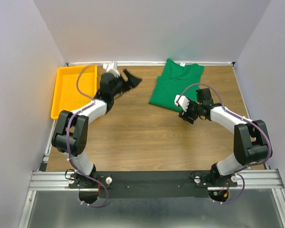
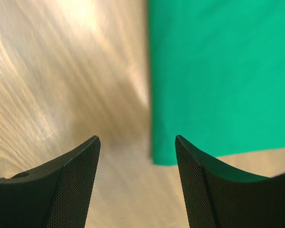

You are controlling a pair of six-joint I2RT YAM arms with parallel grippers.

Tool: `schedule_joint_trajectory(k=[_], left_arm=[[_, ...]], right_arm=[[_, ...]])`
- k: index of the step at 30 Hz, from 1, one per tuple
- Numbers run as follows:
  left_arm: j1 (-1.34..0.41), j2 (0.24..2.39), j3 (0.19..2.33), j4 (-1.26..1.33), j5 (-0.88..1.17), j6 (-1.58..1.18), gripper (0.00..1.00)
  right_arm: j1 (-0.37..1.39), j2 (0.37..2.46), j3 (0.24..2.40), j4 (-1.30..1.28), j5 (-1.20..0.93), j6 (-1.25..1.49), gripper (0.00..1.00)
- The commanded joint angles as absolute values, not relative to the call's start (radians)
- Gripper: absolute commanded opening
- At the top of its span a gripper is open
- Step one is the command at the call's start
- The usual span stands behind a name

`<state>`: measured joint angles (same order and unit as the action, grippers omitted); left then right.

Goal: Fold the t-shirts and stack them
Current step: Fold the tshirt

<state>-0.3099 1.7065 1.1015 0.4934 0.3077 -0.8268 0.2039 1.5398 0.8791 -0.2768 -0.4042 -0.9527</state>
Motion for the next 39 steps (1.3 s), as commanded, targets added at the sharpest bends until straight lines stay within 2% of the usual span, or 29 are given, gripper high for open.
schedule_joint_trajectory(k=[1, 5, 8, 9, 10, 11, 18, 24, 28, 31, 32, 33, 34, 35, 36, 39], left_arm=[[-0.353, 1.703, 0.837, 0.546, 0.349, -0.942, 0.86], [-0.446, 1.749, 0.795, 0.6, 0.287, -1.084, 0.86], [-0.52, 1.827, 0.851, 0.58, 0.25, -1.202, 0.8], [-0.532, 1.848, 0.867, 0.565, 0.235, -1.236, 0.75], [-0.552, 1.889, 0.9, 0.554, 0.218, -1.261, 0.74], [-0.56, 1.91, 0.916, 0.523, 0.195, -1.296, 0.72], [-0.583, 2.034, 1.072, 0.296, 0.048, -1.502, 0.7], [-0.583, 2.1, 1.183, 0.155, -0.067, -1.586, 0.68], [-0.589, 2.157, 1.293, 0.056, -0.104, -1.623, 0.62], [-0.592, 2.184, 1.345, 0.034, -0.107, -1.618, 0.45], [-0.594, 2.187, 1.354, 0.025, -0.109, -1.62, 0.43], [-0.592, 2.192, 1.361, 0.02, -0.11, -1.62, 0.35], [-0.597, 2.195, 1.365, 0.018, -0.113, -1.623, 0.16], [-0.598, 2.197, 1.368, 0.018, -0.112, -1.623, 0.1], [-0.597, 2.198, 1.368, 0.018, -0.107, -1.62, 0.0], [-0.6, 2.192, 1.365, 0.023, -0.11, -1.605, 0.0]], right_arm=[[0.233, 1.555, 0.819, -0.154, -0.263, -0.905, 0.72], [0.259, 1.612, 0.811, -0.071, -0.18, -0.876, 0.71], [0.261, 1.657, 0.815, -0.037, -0.126, -0.859, 0.7], [0.261, 1.664, 0.812, -0.017, -0.117, -0.854, 0.69], [0.261, 1.675, 0.811, -0.011, -0.103, -0.851, 0.68], [0.261, 1.681, 0.811, -0.009, -0.101, -0.851, 0.68], [0.261, 1.7, 0.811, 0.021, -0.109, -0.838, 0.58], [0.261, 1.694, 0.815, 0.02, -0.13, -0.822, 0.55], [0.261, 1.692, 0.813, 0.021, -0.137, -0.819, 0.54], [0.261, 1.69, 0.811, 0.021, -0.135, -0.824, 0.52], [0.261, 1.689, 0.81, 0.021, -0.135, -0.824, 0.52], [0.261, 1.689, 0.811, 0.02, -0.137, -0.827, 0.52], [0.259, 1.69, 0.811, 0.018, -0.138, -0.831, 0.48], [0.261, 1.692, 0.815, 0.02, -0.143, -0.833, 0.45], [0.261, 1.704, 0.816, 0.018, -0.144, -0.833, 0.37], [0.262, 1.742, 0.83, 0.006, -0.158, -0.839, 0.21]])
